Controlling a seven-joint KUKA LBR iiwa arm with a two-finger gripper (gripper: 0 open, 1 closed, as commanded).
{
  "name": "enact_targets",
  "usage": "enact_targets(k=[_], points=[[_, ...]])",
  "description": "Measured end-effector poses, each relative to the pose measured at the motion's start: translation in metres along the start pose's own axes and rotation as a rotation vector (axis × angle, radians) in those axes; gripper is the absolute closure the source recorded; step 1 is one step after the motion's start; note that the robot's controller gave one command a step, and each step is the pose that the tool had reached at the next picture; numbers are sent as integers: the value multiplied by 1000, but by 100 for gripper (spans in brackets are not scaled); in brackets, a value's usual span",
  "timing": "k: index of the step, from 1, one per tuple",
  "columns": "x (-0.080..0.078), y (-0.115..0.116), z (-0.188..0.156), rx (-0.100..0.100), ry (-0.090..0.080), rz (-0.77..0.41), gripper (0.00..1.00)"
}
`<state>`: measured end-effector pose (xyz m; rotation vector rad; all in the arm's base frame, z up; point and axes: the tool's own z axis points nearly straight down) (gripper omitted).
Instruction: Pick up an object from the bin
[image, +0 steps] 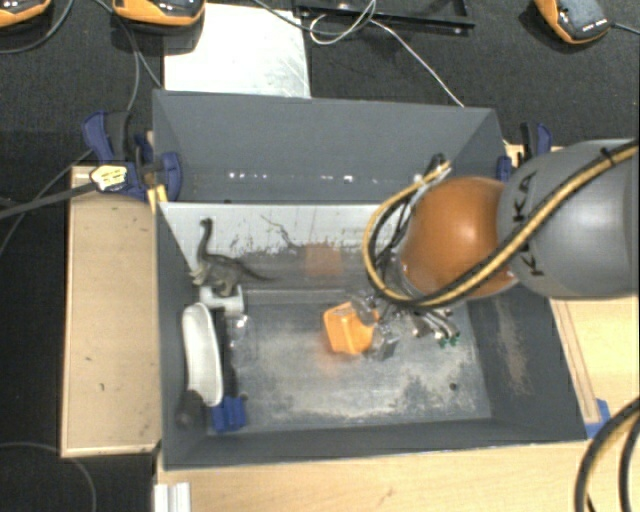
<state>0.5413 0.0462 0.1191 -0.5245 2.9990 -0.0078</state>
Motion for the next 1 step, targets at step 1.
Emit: enact_targets(k=[1], points=[[0,0,0,0,0,1,100]])
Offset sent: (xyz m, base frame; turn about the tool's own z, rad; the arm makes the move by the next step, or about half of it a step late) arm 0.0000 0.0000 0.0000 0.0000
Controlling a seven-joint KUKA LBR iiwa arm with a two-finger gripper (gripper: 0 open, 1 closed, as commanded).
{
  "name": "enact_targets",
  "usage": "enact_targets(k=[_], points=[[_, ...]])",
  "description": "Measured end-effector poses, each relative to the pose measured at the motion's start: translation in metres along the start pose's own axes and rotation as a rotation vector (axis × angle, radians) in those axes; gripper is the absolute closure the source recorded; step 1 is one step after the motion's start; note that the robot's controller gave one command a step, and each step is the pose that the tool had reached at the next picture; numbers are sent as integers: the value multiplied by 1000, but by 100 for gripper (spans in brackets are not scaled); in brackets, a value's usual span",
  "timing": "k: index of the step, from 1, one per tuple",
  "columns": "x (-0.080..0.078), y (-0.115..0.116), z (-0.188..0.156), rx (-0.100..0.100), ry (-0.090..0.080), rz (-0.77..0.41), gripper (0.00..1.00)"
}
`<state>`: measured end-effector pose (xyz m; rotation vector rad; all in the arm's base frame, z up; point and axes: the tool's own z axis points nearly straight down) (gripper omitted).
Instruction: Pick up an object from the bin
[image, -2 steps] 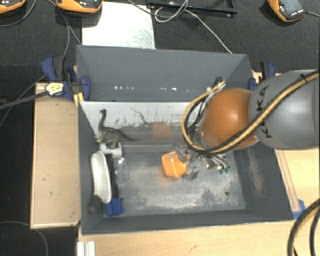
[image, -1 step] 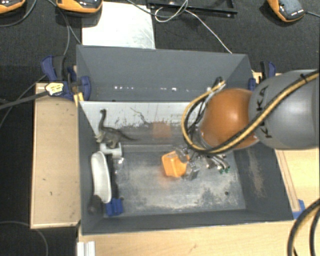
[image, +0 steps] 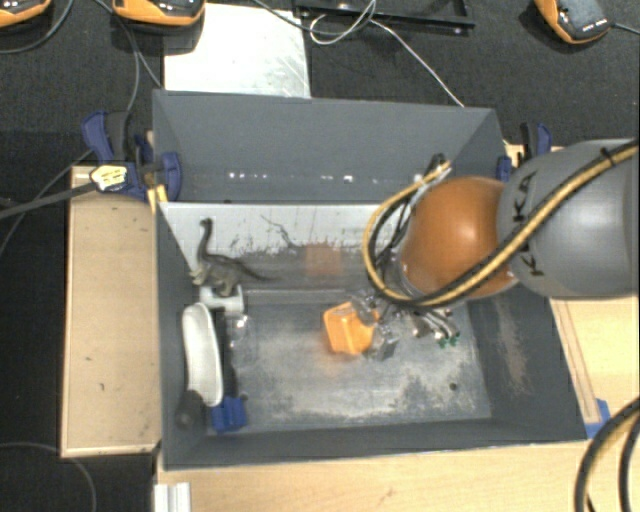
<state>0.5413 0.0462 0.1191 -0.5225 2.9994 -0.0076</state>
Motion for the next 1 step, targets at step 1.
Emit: enact_targets(k=[1], points=[[0,0,0,0,0,1,100]])
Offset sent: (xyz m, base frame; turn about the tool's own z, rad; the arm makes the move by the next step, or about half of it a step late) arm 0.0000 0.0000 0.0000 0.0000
